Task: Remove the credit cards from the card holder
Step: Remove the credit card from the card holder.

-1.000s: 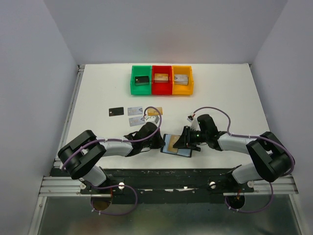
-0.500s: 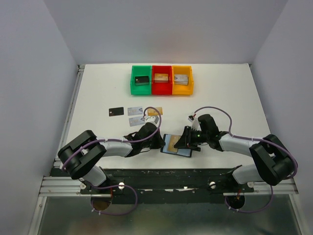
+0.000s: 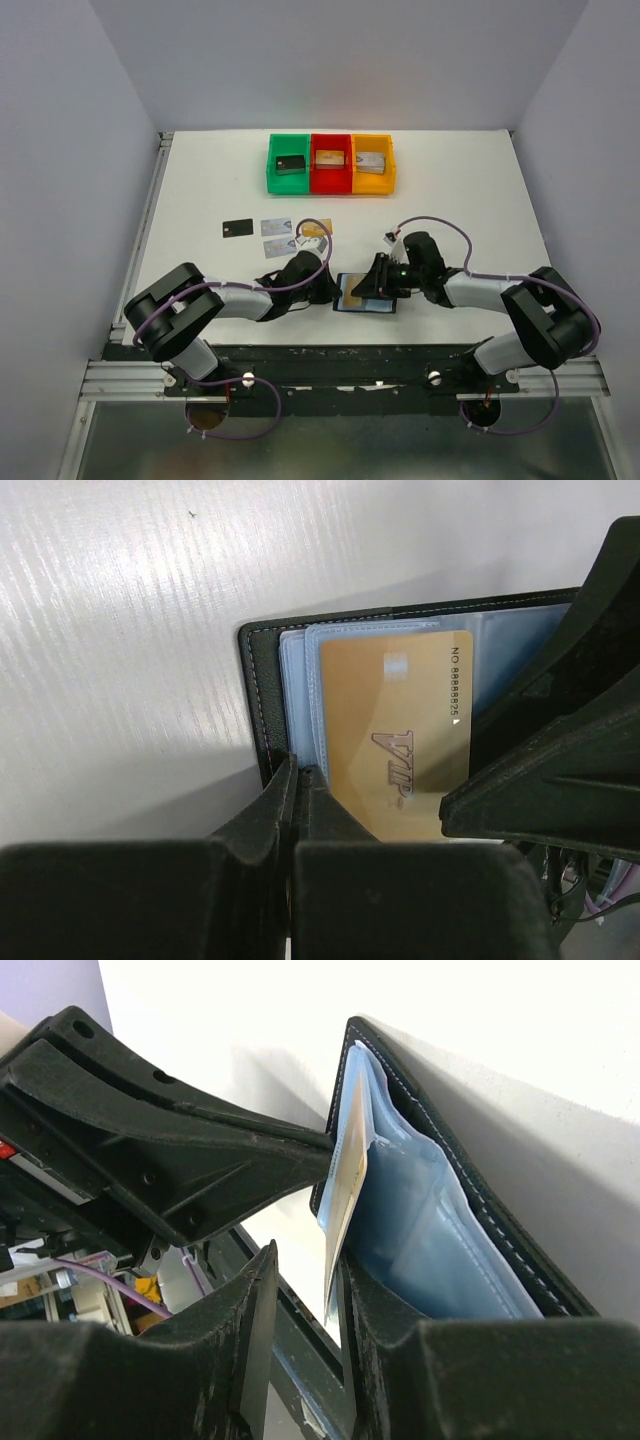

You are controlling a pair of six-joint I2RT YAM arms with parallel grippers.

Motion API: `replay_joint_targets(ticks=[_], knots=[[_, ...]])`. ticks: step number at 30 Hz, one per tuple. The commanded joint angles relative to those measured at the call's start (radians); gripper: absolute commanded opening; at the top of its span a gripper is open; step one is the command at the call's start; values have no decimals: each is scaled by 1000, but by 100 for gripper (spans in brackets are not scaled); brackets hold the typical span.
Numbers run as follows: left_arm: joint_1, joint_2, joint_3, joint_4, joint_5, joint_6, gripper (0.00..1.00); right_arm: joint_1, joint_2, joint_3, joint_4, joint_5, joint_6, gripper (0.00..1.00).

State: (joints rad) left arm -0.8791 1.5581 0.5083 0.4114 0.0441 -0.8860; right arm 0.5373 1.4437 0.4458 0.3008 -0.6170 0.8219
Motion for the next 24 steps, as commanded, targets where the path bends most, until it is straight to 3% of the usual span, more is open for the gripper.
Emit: replay_joint_targets(ticks=[1,24], knots=[[-20,54,-51,-102,56,18,0,1,33,7,66,-6,34,38],[-32,57,-57,7,128,24,0,7,150,45,107,-44,59,40]])
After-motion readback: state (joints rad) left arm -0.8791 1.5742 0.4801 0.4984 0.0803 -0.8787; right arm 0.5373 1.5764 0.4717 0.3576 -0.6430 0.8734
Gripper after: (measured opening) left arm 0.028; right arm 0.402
